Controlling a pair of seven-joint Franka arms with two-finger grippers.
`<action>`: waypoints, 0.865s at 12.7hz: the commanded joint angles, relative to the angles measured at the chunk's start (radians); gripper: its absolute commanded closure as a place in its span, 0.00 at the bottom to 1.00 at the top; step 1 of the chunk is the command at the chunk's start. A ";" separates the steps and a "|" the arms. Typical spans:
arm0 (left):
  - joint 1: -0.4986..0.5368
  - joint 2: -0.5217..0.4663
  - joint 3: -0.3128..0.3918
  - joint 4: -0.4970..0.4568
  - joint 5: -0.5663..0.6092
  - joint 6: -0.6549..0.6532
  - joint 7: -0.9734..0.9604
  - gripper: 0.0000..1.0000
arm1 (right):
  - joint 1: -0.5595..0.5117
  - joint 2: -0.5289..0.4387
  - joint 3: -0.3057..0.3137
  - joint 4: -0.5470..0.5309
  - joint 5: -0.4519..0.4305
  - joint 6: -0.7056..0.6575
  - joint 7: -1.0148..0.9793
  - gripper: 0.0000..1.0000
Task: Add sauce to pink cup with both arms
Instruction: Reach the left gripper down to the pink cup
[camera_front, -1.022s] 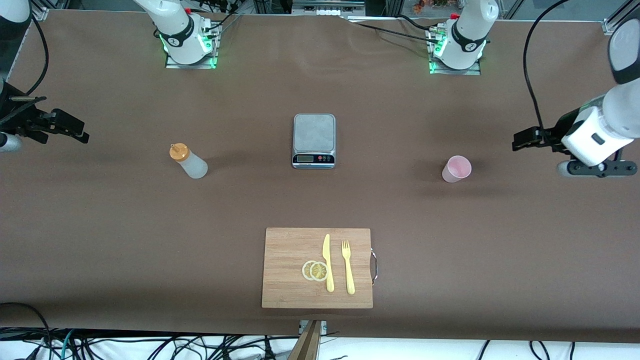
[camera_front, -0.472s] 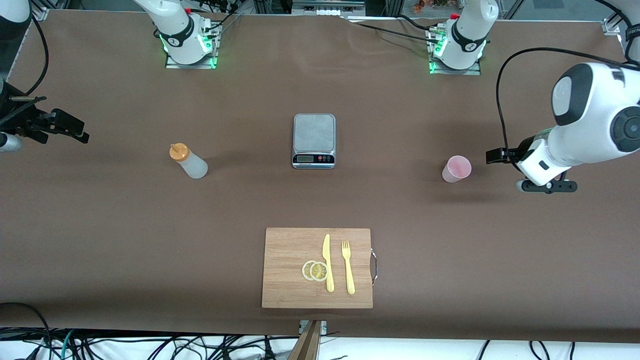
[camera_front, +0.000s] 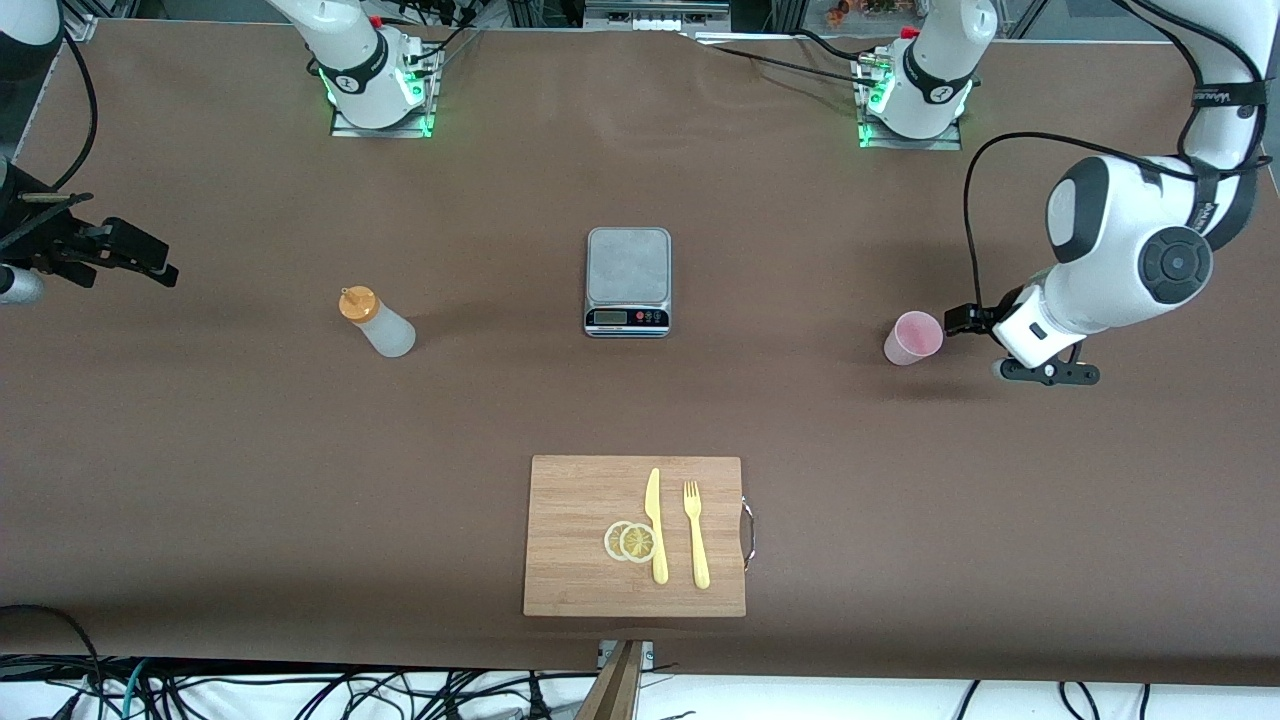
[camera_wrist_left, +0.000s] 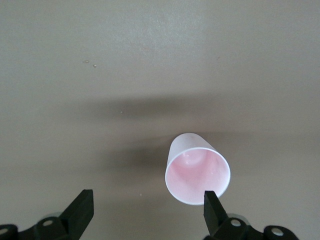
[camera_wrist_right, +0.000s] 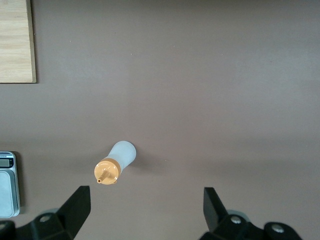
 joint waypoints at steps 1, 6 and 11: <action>0.007 -0.031 -0.002 -0.103 0.016 0.116 0.025 0.04 | -0.002 -0.026 -0.002 -0.022 0.016 0.004 -0.017 0.00; 0.004 -0.008 -0.002 -0.166 0.017 0.227 0.027 0.05 | -0.002 -0.035 -0.002 -0.022 0.016 -0.002 -0.019 0.00; 0.000 0.026 -0.003 -0.204 0.013 0.298 0.027 0.17 | -0.002 -0.043 -0.004 -0.022 0.016 -0.007 -0.019 0.00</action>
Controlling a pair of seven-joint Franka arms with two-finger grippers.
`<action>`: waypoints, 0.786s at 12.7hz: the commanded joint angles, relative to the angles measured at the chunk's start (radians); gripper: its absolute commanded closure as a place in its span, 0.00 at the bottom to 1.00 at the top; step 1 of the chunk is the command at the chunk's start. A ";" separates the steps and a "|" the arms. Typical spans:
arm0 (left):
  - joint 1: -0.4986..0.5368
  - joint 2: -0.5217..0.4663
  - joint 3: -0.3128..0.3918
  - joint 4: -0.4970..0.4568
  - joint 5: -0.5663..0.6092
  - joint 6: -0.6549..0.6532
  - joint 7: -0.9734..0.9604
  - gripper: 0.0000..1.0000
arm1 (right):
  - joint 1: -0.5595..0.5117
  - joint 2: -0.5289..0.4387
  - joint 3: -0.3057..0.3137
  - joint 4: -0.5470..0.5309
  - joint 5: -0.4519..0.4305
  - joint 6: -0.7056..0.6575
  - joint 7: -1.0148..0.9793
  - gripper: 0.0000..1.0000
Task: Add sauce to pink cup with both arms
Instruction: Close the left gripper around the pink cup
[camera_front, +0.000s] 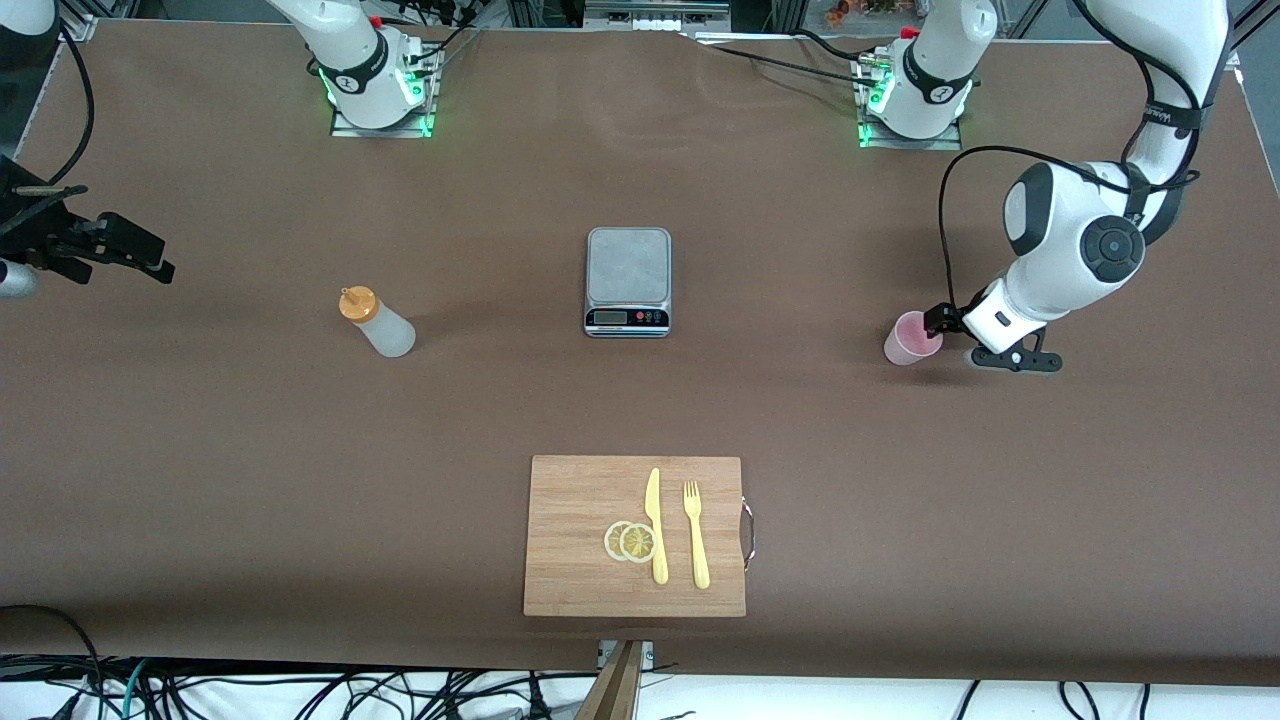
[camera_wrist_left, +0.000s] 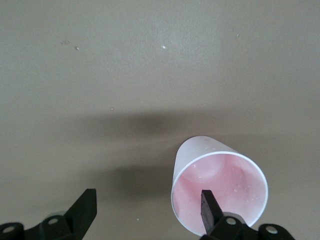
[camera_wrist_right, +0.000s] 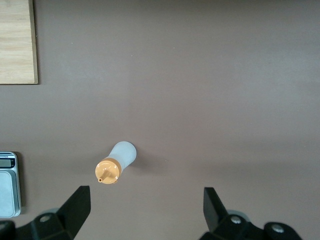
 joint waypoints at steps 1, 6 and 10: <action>-0.002 0.010 -0.002 -0.011 0.004 0.023 0.016 0.22 | -0.002 -0.034 -0.003 -0.022 0.016 -0.010 -0.018 0.00; -0.016 0.017 -0.003 -0.008 -0.003 0.020 -0.048 0.54 | -0.002 -0.020 -0.003 -0.013 0.007 0.004 -0.018 0.00; -0.033 0.017 -0.011 0.002 -0.001 0.014 -0.108 0.96 | -0.002 -0.023 -0.006 -0.015 0.007 -0.007 -0.018 0.00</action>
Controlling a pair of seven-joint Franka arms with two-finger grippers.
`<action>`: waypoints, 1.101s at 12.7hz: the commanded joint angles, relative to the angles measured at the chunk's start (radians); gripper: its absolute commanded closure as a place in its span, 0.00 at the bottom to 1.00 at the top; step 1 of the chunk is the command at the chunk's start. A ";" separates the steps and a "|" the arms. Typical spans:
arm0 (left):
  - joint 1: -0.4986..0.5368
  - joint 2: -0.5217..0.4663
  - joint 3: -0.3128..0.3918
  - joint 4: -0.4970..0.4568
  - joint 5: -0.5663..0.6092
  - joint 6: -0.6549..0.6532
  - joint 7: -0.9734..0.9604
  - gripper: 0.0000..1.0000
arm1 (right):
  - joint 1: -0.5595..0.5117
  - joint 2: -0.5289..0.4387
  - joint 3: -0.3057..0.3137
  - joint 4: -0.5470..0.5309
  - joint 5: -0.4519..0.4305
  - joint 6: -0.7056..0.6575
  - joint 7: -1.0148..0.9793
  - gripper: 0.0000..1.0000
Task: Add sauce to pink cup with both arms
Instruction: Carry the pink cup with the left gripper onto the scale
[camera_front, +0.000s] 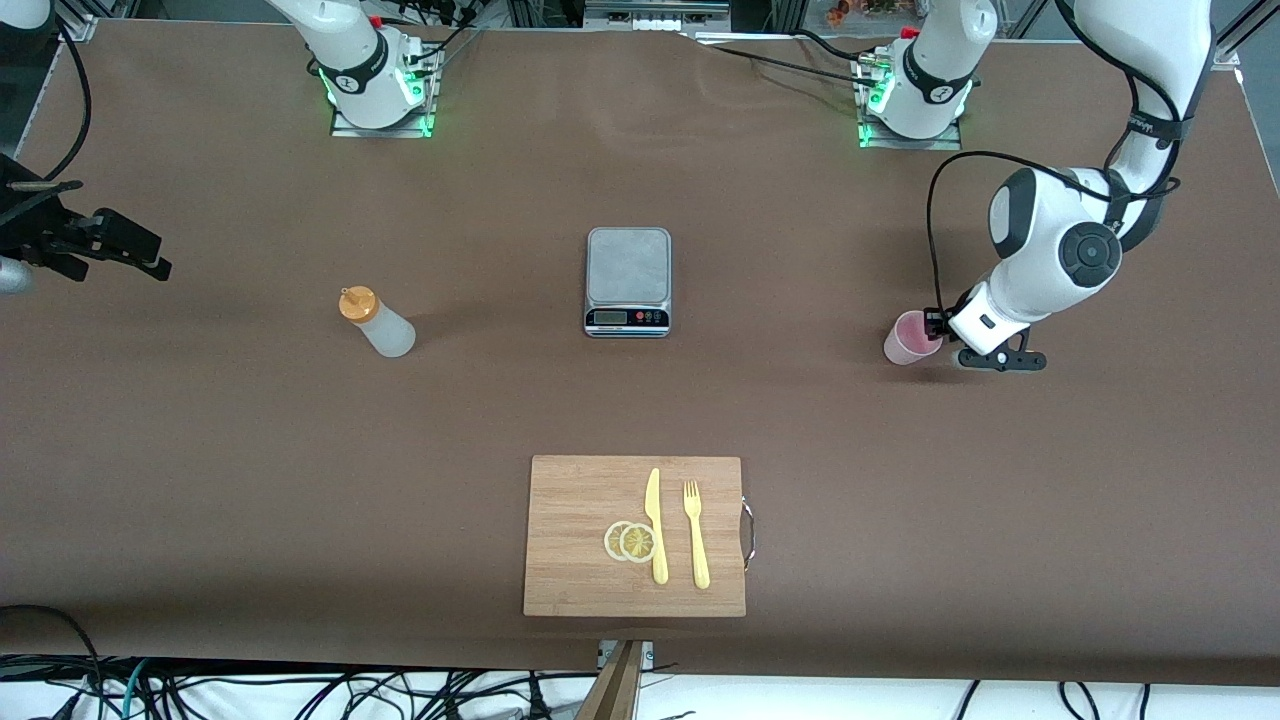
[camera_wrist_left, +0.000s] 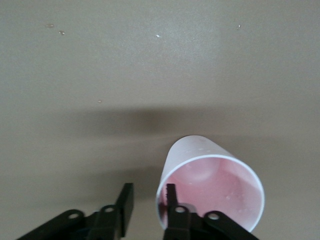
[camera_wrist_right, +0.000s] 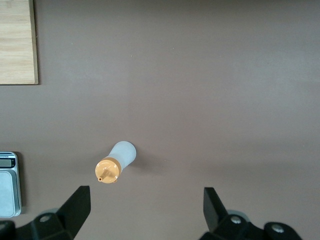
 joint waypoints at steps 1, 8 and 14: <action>-0.014 -0.003 0.000 0.009 -0.002 0.003 -0.032 1.00 | -0.002 -0.018 -0.004 -0.014 0.007 -0.004 -0.020 0.00; -0.087 -0.032 -0.043 0.174 -0.105 -0.233 -0.047 1.00 | -0.003 -0.010 -0.005 -0.013 0.001 0.004 -0.018 0.00; -0.452 0.003 -0.047 0.312 -0.111 -0.264 -0.359 1.00 | -0.005 -0.004 -0.005 -0.011 -0.010 0.002 -0.026 0.00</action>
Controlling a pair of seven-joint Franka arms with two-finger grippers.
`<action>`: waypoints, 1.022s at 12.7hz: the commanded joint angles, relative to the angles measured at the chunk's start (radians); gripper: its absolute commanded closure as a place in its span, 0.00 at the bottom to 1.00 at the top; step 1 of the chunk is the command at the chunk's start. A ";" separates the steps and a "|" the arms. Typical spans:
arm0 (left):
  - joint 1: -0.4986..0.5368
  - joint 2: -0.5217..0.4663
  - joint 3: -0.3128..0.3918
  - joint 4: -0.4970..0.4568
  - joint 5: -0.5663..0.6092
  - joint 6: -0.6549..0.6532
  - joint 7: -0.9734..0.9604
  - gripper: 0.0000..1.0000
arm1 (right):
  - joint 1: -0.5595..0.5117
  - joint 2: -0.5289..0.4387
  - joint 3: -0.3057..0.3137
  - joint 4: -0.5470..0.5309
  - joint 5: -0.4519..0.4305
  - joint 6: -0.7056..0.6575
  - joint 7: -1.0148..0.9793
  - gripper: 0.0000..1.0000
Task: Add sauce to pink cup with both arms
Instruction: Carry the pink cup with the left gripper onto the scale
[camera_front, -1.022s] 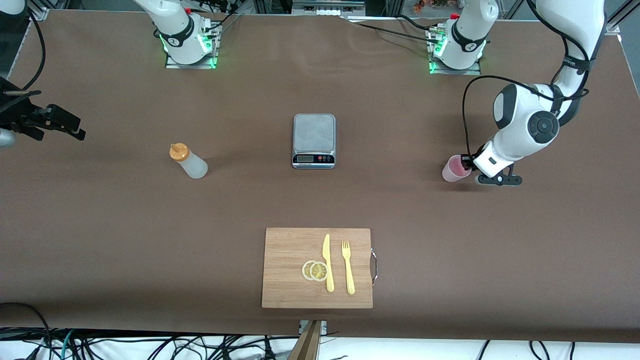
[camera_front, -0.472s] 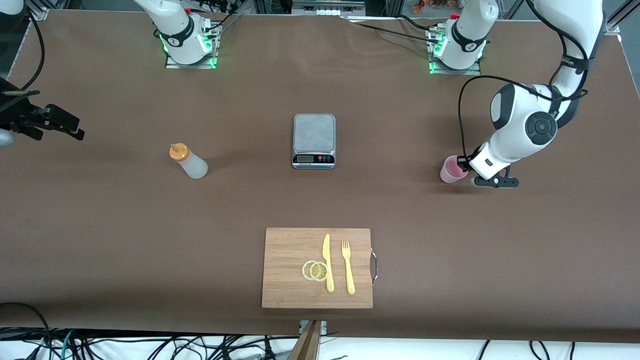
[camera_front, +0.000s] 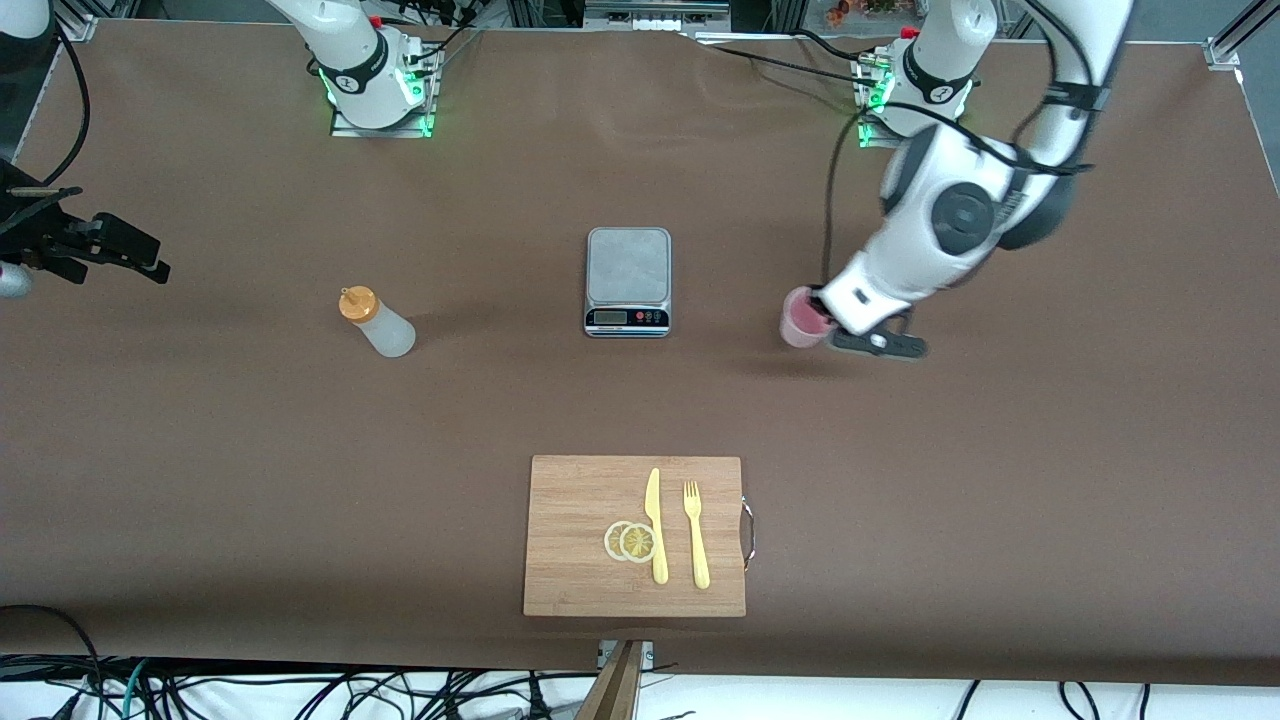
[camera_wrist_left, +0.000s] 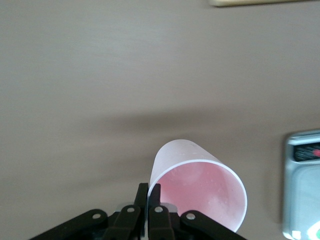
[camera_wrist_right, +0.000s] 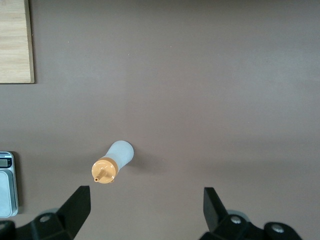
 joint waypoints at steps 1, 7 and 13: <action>-0.155 0.042 0.017 0.063 -0.015 -0.014 -0.142 1.00 | -0.004 -0.013 0.001 -0.011 -0.008 -0.002 -0.020 0.00; -0.344 0.159 0.017 0.114 -0.047 0.111 -0.376 1.00 | -0.004 -0.013 0.001 -0.012 -0.008 -0.005 -0.019 0.00; -0.413 0.217 0.018 0.145 -0.066 0.167 -0.480 1.00 | -0.004 -0.019 0.001 -0.011 -0.008 -0.017 -0.020 0.00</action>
